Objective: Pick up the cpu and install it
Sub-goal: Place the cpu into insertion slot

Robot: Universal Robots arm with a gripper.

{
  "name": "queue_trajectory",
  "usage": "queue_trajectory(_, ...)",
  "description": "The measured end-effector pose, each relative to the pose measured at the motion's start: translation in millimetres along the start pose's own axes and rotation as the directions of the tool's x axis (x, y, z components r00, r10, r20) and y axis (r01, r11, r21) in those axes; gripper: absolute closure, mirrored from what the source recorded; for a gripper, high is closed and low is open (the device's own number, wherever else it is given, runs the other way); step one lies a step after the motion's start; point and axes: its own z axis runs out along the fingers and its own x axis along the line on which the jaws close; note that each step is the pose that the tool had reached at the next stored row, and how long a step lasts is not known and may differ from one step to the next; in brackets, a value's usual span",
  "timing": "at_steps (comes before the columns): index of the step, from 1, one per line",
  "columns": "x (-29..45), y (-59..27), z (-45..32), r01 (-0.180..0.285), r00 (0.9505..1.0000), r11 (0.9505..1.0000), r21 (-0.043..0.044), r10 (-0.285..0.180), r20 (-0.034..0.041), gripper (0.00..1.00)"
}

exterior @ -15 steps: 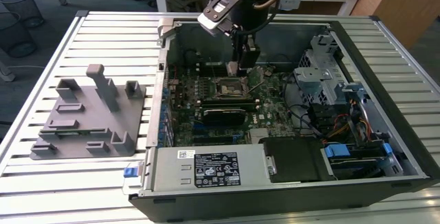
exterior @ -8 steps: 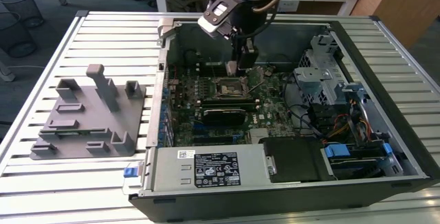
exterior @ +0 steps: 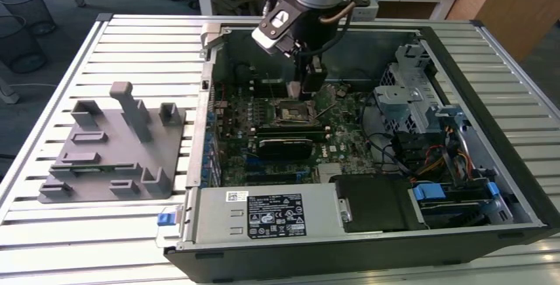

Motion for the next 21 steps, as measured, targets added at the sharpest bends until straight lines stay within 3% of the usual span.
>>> queue_trajectory(6, 1.6, 0.0, 3.2, -0.001, 1.0, 1.0, 0.0002, 0.001, 0.0009, 0.47)
queue_trajectory(11, 4.7, 0.3, 11.7, -0.002, 1.0, 1.0, 0.0001, 0.002, 0.001, 0.47)
queue_trajectory(21, 17.8, -0.5, 27.6, -0.026, 0.9997, 0.9997, 0.0002, 0.026, 0.0006, 0.47)
